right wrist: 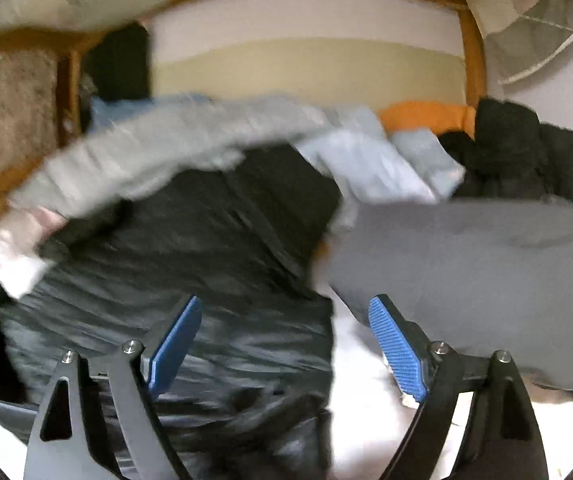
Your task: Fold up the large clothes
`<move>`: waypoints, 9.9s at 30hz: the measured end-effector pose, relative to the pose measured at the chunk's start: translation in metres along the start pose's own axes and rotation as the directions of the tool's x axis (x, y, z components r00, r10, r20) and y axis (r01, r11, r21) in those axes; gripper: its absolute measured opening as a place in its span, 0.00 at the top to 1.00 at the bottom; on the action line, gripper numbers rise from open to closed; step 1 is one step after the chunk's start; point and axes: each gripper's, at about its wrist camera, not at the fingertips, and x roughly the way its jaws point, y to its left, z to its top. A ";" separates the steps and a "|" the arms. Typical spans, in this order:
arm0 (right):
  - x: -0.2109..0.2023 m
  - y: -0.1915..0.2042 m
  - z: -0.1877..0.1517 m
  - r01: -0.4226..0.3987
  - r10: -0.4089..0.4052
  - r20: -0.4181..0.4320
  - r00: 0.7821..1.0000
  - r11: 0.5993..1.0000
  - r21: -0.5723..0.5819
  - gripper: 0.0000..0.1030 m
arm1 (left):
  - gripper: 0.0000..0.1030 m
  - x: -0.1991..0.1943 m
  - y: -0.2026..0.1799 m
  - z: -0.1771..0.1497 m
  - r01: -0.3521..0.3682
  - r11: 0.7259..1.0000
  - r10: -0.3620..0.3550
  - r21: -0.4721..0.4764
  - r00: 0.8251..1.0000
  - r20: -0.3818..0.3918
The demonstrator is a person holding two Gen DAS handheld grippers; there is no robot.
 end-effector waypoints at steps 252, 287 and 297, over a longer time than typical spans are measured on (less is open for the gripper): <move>0.009 0.043 -0.023 -0.210 0.173 -0.524 0.834 0.978 -0.012 0.31 | 0.93 0.055 -0.010 -0.054 -0.046 0.999 0.029 -0.018 0.842 -0.539; 0.063 0.014 -0.072 -0.018 0.060 -0.326 0.943 0.991 0.130 0.80 | 0.89 0.112 0.032 -0.086 -0.180 0.976 0.102 -0.123 0.875 -0.473; 0.092 0.013 -0.088 -0.025 0.081 -0.385 0.919 0.989 0.147 0.80 | 0.89 0.131 0.035 -0.130 -0.258 0.963 0.161 -0.079 0.784 -0.599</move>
